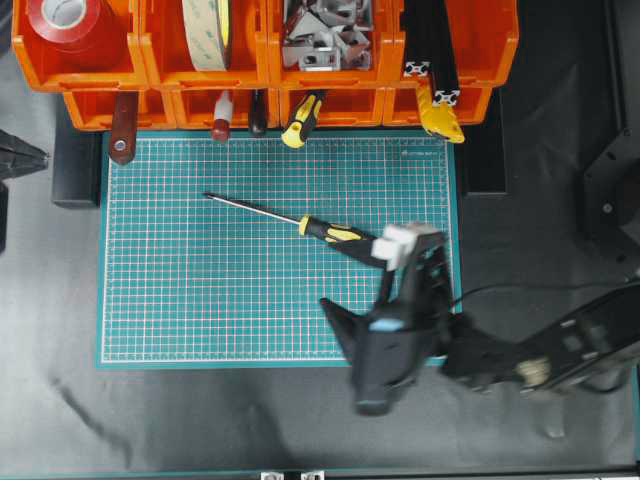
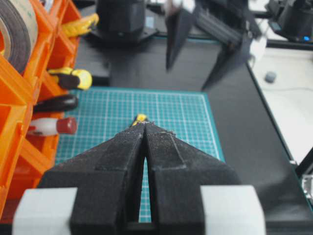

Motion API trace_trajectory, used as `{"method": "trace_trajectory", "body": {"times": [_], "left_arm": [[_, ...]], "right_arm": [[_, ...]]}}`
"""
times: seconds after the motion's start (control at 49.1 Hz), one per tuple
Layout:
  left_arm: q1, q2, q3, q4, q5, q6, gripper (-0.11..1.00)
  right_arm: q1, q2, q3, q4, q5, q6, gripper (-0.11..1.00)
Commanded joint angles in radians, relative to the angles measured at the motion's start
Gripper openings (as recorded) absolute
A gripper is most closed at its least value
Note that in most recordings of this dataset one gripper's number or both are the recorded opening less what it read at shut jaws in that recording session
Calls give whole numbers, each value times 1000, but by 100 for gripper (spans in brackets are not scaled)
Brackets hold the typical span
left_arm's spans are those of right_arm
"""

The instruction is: Pick screwdriver from container rack with right arm.

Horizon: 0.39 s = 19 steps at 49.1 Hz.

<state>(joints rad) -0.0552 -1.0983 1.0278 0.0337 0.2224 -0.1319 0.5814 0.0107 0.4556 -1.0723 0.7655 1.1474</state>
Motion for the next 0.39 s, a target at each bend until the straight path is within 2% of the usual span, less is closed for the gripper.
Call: {"method": "trace_trajectory", "body": {"times": [0.0, 0.163, 0.367], "left_arm": [[-2, 3, -31, 2, 0, -2, 0], [-3, 0, -32, 2, 0, -2, 0], [-6, -8, -34, 2, 0, -2, 0]], "right_arm": [[2, -106, 20, -8, -28, 15, 82], [-2, -206, 75, -8, -67, 21, 82], [-3, -253, 112, -8, -71, 23, 82]]}}
